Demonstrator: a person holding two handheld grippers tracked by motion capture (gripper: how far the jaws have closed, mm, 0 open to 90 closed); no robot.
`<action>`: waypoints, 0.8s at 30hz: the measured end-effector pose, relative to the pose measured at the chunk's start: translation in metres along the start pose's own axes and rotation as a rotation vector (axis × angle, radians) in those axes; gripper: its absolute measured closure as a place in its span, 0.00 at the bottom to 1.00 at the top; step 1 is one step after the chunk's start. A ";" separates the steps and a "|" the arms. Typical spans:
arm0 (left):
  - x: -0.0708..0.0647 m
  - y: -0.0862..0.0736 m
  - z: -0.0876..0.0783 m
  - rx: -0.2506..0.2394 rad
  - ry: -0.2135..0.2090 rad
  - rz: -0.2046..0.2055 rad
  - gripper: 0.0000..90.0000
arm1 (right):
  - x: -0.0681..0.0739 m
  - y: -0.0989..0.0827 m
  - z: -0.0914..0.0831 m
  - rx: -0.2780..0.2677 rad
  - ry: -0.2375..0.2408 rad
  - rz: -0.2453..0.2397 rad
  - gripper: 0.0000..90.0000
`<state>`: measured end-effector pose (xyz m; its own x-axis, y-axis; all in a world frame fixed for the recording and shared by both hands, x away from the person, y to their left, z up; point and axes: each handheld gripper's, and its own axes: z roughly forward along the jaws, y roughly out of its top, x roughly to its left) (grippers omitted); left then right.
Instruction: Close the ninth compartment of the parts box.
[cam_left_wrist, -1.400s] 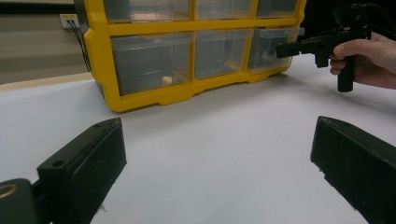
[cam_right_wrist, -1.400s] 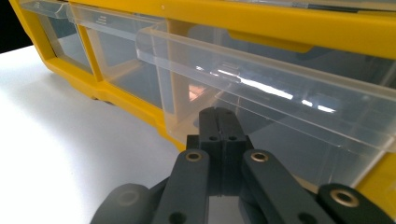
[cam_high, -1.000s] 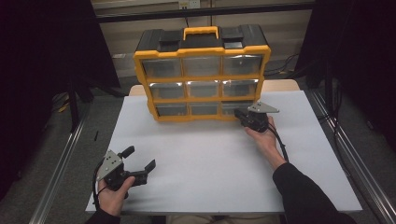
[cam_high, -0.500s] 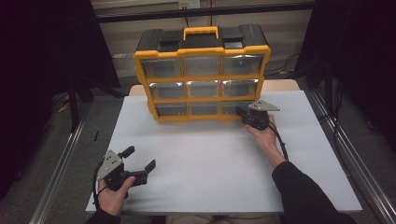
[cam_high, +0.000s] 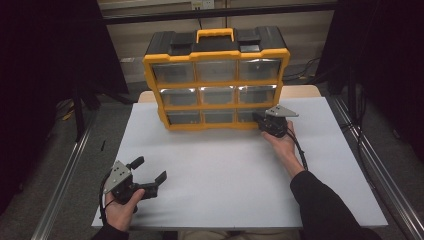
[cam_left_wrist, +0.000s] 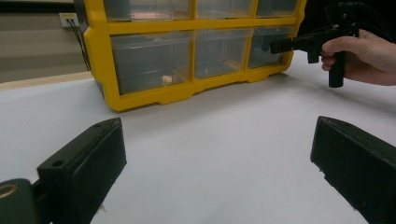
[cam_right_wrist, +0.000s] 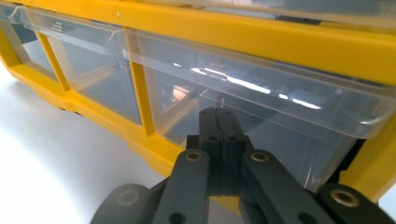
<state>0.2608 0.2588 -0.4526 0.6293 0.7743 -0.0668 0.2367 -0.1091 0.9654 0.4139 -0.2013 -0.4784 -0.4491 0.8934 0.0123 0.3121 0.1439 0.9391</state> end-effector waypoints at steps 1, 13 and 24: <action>0.000 0.000 0.000 0.000 -0.001 0.003 0.03 | 0.000 0.000 0.000 -0.001 -0.002 -0.001 1.00; 0.000 0.000 0.001 0.004 -0.001 0.005 0.03 | 0.002 -0.002 -0.005 -0.003 0.021 0.007 1.00; 0.000 0.000 0.001 0.007 0.001 0.010 0.03 | -0.001 -0.002 -0.024 -0.014 0.029 0.030 0.82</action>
<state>0.2618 0.2580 -0.4531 0.6311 0.7736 -0.0569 0.2354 -0.1210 0.9643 0.3938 -0.2126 -0.4727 -0.4634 0.8847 0.0505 0.3146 0.1109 0.9427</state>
